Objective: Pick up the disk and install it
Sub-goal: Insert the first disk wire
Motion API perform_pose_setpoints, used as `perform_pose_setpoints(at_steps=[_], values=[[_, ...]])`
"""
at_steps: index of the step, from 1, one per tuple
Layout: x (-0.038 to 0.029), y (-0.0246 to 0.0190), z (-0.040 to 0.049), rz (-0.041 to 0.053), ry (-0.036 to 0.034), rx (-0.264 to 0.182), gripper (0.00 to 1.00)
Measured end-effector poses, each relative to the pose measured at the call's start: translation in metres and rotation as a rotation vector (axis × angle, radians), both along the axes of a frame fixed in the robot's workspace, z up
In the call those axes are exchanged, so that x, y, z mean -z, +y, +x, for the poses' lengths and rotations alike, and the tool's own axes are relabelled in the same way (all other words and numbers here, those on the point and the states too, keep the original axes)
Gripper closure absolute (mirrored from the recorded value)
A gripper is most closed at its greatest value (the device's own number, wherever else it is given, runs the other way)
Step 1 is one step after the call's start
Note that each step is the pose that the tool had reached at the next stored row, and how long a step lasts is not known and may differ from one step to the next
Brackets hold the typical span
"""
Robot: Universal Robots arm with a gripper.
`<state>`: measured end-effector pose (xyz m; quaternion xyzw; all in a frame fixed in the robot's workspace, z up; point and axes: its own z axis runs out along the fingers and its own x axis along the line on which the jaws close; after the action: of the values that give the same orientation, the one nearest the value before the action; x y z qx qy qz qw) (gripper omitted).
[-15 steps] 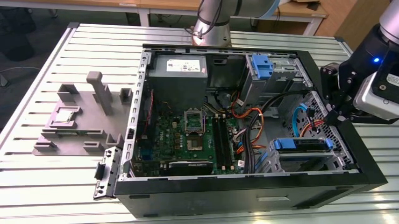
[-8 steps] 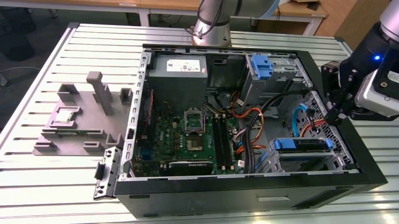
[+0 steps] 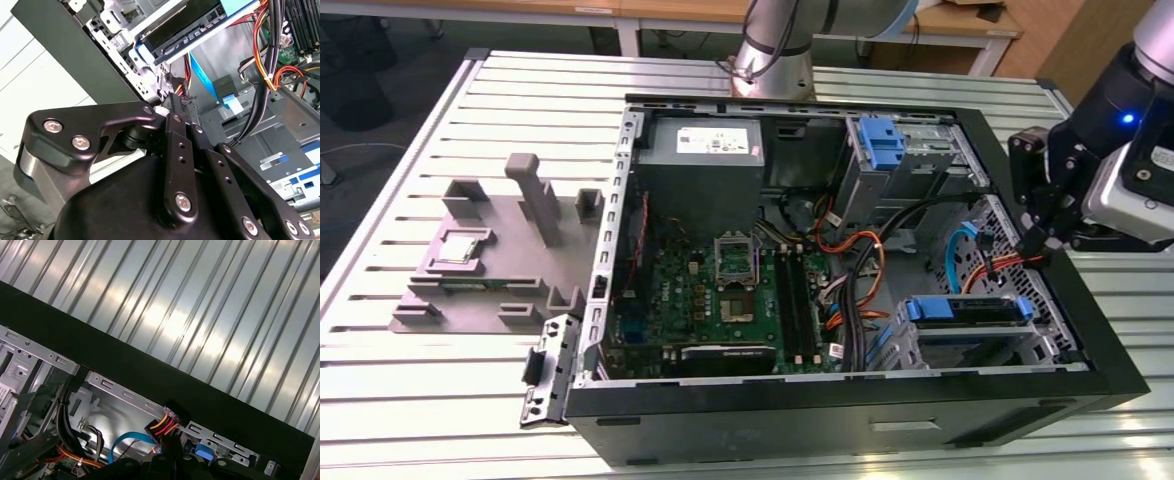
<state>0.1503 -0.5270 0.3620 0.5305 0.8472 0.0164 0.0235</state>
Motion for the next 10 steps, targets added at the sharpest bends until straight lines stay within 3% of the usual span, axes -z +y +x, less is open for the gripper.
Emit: perform_pose_setpoints(at_steps=[4,7,9,10], values=[[0.0001,0.0012,0.0007,0.0000,0.0000,-0.014,0.90],[0.0001,0.0014,0.0007,-0.0001,-0.0005,-0.058,0.90],[0.0002,0.0014,0.0008,-0.0001,-0.0058,-0.082,0.90],[0.0002,0.0013,0.0007,-0.0004,-0.0127,-0.086,0.90]])
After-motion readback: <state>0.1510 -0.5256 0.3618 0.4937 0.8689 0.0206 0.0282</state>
